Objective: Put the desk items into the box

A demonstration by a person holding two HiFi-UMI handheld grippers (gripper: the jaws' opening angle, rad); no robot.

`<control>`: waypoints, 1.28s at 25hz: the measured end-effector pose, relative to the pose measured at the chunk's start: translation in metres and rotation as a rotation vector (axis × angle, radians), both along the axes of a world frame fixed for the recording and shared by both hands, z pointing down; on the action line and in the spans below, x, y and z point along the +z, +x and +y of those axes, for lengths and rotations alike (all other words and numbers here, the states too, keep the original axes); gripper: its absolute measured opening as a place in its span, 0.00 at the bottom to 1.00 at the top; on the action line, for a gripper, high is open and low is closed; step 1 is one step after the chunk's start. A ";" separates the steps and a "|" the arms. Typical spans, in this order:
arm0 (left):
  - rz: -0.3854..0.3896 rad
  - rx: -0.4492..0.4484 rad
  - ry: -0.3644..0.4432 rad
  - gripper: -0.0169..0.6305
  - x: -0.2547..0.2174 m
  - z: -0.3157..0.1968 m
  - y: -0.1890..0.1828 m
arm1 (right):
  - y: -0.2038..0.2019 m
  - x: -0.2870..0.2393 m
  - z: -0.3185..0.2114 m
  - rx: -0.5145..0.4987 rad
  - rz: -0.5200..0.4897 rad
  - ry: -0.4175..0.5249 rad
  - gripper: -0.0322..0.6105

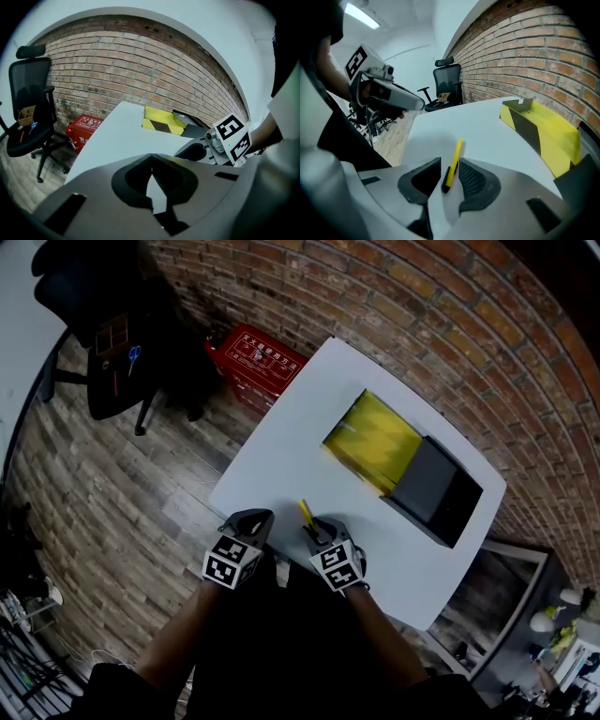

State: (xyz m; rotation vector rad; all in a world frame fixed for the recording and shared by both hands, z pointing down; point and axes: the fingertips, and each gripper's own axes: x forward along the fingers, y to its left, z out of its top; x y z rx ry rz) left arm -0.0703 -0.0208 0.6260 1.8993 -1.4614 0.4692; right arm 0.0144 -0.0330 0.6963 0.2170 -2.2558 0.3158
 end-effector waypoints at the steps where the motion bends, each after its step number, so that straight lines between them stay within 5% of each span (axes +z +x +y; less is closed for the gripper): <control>1: 0.001 0.002 0.000 0.05 0.000 0.001 -0.002 | -0.001 0.001 0.000 0.007 0.005 0.001 0.23; 16: 0.012 0.057 0.004 0.05 0.002 0.006 -0.018 | -0.001 0.011 -0.004 0.064 0.065 0.043 0.15; 32: 0.038 0.145 0.058 0.05 -0.012 -0.030 -0.005 | 0.001 -0.028 -0.031 0.179 0.000 0.089 0.15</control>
